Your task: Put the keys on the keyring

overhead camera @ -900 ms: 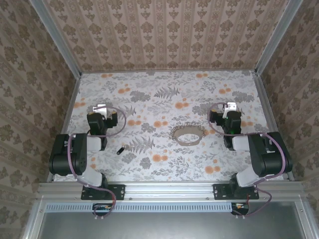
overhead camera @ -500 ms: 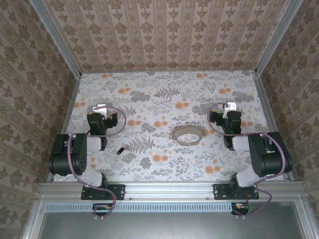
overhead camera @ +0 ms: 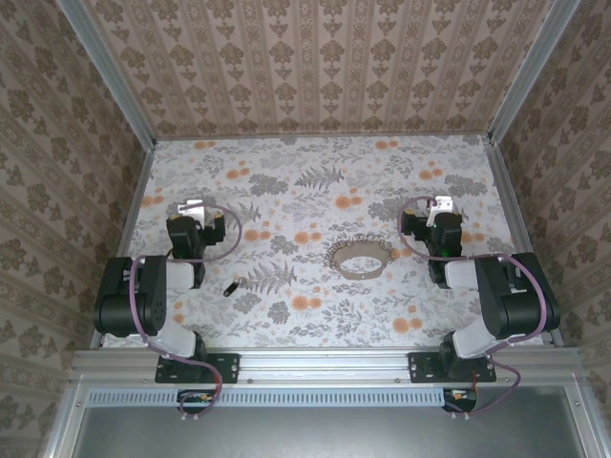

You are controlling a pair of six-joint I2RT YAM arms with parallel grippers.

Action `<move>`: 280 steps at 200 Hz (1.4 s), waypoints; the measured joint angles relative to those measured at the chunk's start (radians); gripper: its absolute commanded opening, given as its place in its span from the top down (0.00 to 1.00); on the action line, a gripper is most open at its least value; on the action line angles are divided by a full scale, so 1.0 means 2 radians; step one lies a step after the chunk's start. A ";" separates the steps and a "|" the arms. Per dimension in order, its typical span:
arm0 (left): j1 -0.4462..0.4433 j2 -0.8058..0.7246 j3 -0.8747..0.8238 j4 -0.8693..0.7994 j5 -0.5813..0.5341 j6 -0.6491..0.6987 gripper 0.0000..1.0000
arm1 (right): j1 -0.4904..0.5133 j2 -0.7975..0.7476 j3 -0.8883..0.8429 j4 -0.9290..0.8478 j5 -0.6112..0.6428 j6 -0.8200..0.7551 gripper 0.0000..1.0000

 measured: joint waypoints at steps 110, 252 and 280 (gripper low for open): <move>-0.021 -0.048 0.021 -0.082 -0.044 -0.004 0.00 | 0.000 -0.081 0.020 -0.094 0.007 0.008 0.00; -0.277 -0.064 0.248 -0.459 -0.029 -0.086 0.05 | -0.011 -0.225 0.059 -0.343 -0.009 0.173 0.00; -0.340 -0.024 0.280 -0.477 -0.008 -0.075 0.08 | -0.011 -0.260 0.057 -0.376 -0.011 0.187 0.00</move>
